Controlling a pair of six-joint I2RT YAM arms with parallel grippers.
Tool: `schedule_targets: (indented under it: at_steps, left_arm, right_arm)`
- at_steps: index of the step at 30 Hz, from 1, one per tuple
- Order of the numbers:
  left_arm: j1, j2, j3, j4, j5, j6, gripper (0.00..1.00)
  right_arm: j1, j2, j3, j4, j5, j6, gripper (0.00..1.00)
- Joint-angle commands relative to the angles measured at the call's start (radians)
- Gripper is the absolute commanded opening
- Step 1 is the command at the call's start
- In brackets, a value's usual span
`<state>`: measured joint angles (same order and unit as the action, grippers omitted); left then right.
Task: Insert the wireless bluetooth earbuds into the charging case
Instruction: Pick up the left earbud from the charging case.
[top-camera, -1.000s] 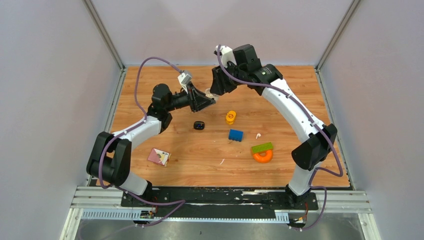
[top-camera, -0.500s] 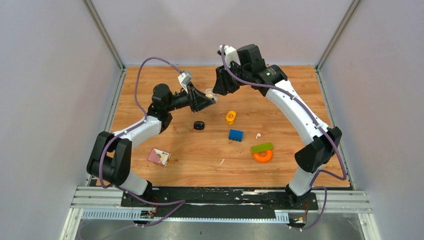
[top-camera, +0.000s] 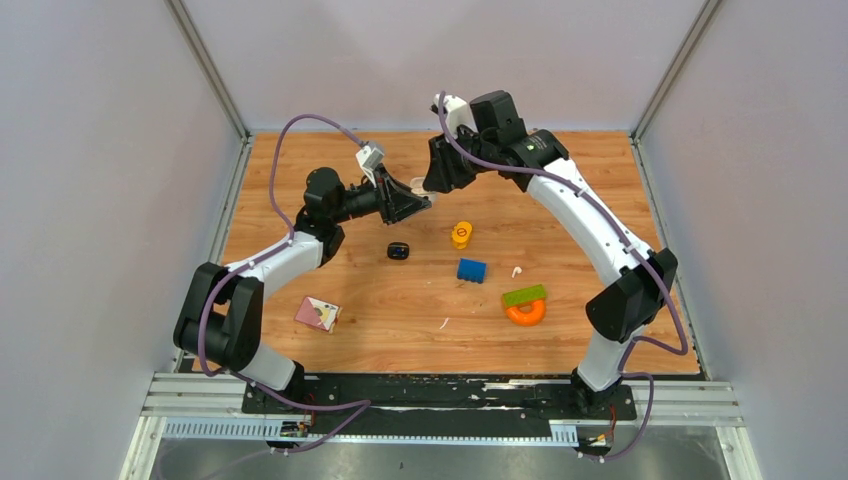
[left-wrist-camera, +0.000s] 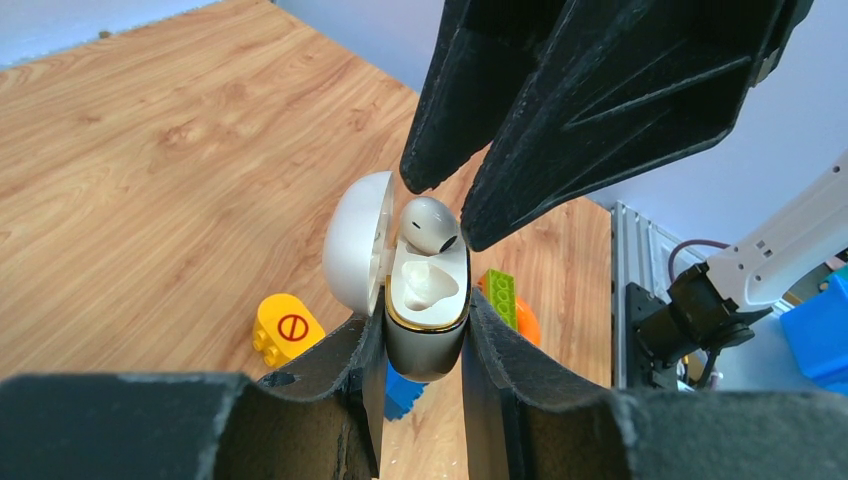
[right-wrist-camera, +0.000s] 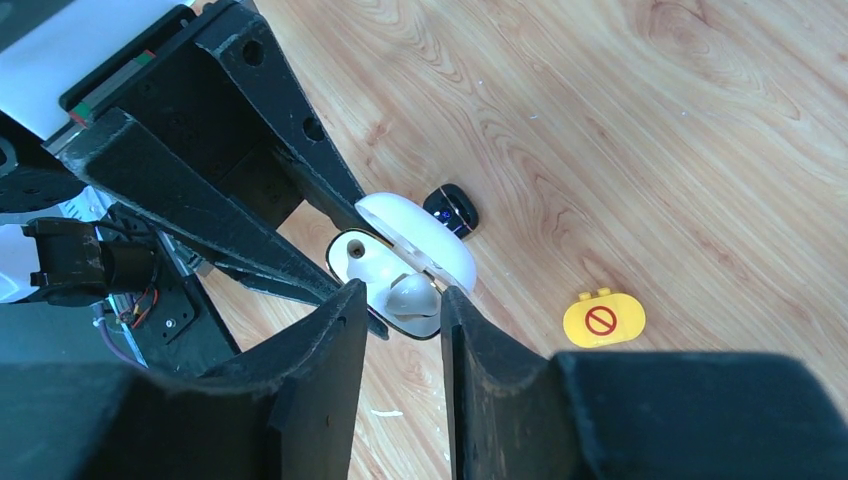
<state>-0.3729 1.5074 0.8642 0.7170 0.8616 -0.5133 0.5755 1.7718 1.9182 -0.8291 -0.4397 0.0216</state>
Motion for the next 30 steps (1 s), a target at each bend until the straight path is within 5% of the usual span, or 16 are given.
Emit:
schedule_targets:
  at_steps: [1, 19, 30]
  left_arm:
    - [-0.004, 0.003, 0.035, 0.048, 0.005, -0.006, 0.0]
    - [-0.004, 0.005, 0.032, 0.053, 0.0, -0.011, 0.0]
    - [0.001, 0.014, 0.029, 0.059, 0.002, -0.023, 0.0]
  right_arm:
    - [0.006, 0.014, 0.023, -0.007, -0.005, 0.012, 0.33]
    - [0.029, 0.031, 0.025, -0.014, 0.04, -0.009, 0.27]
    - [0.029, -0.038, 0.011, -0.002, 0.066, -0.06, 0.13]
